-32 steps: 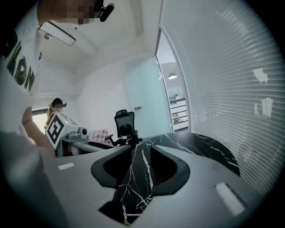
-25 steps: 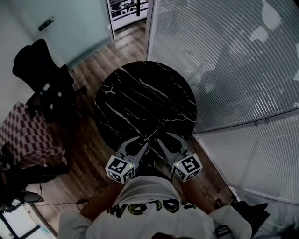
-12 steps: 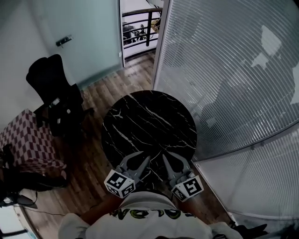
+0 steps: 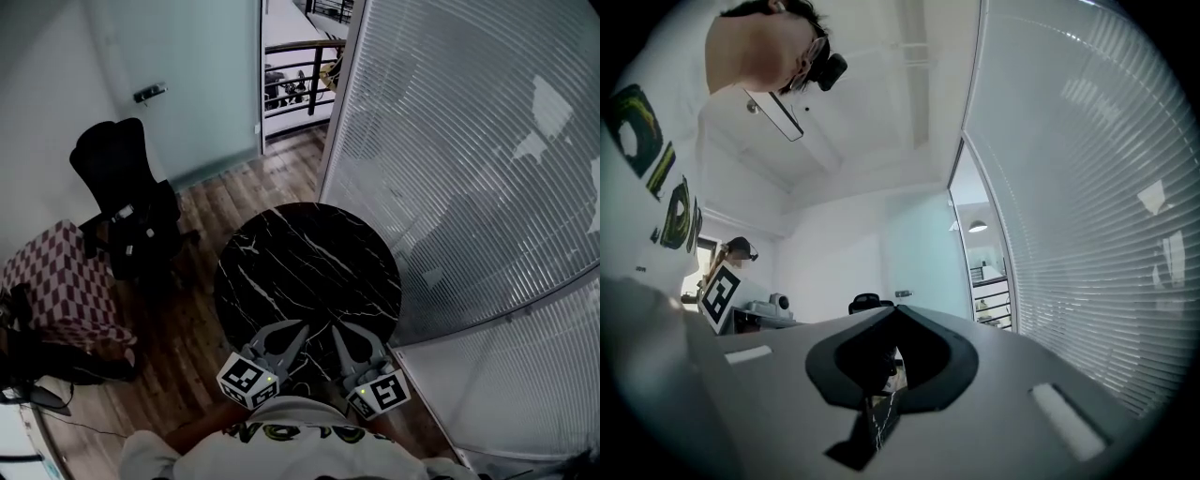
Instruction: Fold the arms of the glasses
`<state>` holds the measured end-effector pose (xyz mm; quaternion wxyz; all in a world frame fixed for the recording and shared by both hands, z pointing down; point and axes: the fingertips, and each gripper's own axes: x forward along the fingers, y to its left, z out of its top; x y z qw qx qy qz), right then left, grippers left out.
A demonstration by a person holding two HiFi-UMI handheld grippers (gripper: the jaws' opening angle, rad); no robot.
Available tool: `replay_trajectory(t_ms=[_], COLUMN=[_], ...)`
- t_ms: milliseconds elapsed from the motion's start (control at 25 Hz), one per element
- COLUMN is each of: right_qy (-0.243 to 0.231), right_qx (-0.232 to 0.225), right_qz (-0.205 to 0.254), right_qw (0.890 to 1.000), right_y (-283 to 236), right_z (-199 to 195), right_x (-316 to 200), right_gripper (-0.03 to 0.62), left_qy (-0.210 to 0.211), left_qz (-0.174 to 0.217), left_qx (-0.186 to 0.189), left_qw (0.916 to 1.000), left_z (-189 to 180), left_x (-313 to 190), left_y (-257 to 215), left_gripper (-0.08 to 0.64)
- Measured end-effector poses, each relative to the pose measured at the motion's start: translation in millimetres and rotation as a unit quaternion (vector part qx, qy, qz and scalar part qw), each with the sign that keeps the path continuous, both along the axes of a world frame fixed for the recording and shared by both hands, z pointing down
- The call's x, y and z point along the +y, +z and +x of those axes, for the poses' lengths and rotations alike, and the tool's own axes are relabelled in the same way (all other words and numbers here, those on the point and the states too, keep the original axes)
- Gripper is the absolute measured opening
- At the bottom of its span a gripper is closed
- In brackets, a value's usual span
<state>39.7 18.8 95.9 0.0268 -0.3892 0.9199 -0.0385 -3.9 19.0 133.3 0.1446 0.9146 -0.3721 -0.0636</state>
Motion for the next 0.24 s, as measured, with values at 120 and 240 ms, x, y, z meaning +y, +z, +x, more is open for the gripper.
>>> replay_trajectory(t_ms=[120,240], right_qy=[-0.006,-0.008], right_qx=[-0.001,-0.005], right_qz=[0.002,0.006], right_qw=[1.000,1.000], right_y=[-0.6,-1.5], right_z=[-3.0,-2.6], right_x=[-1.4,-3.2], right_gripper=[0.003,0.003], left_qy=[0.001,0.000], left_qz=[0.004,0.007], left_qx=[-0.001,0.000], left_qw=[1.0000,1.0000], left_z=[1.6,2.8], left_x=[0.7,-0.8], left_y=[-0.9,-3.7], left_gripper=[0.002,0.001])
